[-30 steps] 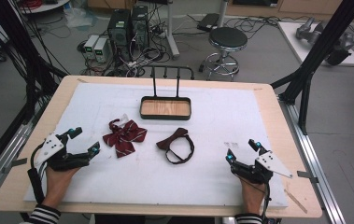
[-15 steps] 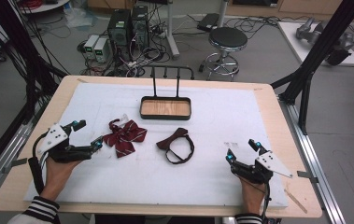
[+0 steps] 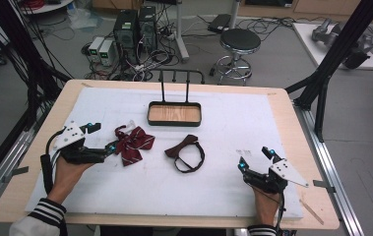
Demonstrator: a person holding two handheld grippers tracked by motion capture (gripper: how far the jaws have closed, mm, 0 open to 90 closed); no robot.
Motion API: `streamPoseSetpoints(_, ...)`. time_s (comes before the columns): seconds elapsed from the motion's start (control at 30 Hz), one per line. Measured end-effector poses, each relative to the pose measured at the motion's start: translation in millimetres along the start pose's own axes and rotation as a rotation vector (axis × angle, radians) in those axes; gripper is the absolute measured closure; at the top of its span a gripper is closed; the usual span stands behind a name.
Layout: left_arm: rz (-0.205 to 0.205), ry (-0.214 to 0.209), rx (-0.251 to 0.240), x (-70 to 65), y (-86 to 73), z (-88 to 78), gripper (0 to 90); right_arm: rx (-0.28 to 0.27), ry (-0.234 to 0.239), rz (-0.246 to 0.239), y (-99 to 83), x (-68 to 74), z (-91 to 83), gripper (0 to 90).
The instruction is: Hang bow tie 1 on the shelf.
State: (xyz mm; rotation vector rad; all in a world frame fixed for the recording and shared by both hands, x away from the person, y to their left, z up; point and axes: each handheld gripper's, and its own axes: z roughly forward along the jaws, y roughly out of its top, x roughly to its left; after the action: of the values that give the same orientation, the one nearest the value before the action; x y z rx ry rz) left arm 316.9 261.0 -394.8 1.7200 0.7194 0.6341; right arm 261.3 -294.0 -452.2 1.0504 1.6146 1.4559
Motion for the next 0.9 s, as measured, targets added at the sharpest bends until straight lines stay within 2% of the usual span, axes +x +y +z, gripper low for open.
streamPoseSetpoints(0.1, 0.004, -0.017, 0.026, -0.1, 3.2, 5.3, 12.7, -0.001, -0.001, 0.003, 0.0, 0.0, 0.1, 10.0)
streamPoseSetpoints(0.3, 0.004, -0.019, 0.078, -0.1, 6.7, 13.5, 12.9, 0.000, 0.000, 0.002, 0.0, 0.0, 0.1, 10.0)
streamPoseSetpoints(0.5, 0.015, -0.022, 0.162, 0.9, 8.6, 22.5, 14.1, -0.001, 0.000, 0.004, 0.0, 0.0, 0.1, 10.0)
streamPoseSetpoints(0.63, 0.013, -0.004, 0.204, 1.7, 6.7, 26.8, 16.7, -0.001, 0.000, 0.007, 0.1, 0.0, 0.0, 10.0)
streamPoseSetpoints(0.73, 0.017, 0.012, 0.255, 2.9, 5.5, 30.1, 16.7, -0.001, 0.000, 0.011, 0.1, 0.0, 0.0, 10.0)
streamPoseSetpoints(0.9, 0.012, 0.007, 0.310, 3.6, 6.0, 37.3, 16.7, -0.002, 0.000, 0.008, 0.0, -0.6, 0.0, 10.0)
